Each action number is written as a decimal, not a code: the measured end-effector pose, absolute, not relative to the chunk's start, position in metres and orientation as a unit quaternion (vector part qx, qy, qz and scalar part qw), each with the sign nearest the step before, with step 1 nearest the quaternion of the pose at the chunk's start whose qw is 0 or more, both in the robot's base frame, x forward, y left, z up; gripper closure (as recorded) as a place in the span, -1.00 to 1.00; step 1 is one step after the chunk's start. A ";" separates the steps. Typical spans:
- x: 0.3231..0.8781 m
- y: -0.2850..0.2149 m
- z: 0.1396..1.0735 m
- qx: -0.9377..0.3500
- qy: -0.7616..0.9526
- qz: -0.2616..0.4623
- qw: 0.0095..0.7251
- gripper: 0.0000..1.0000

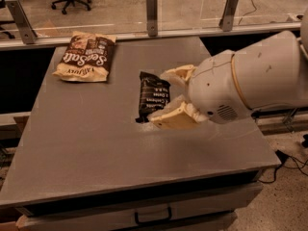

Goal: Move rxbar chocolate near green can

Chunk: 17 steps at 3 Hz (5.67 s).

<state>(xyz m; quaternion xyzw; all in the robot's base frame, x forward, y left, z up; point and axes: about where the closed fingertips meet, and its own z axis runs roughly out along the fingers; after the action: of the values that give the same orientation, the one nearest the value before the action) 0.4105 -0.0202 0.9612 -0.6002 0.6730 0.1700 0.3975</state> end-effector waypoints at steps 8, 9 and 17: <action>0.479 -0.274 0.876 -0.384 0.811 0.056 0.438 1.00; 0.487 -0.265 0.858 -0.370 0.821 0.065 0.430 0.65; 0.492 -0.259 1.014 -0.516 0.721 0.032 0.462 -1.00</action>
Offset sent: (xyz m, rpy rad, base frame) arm 0.0067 -0.0441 0.0025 0.0116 -0.0209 -0.0535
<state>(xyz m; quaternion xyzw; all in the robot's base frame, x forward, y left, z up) 0.4916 -0.2588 1.0140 -0.5159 0.7209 0.0316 0.4617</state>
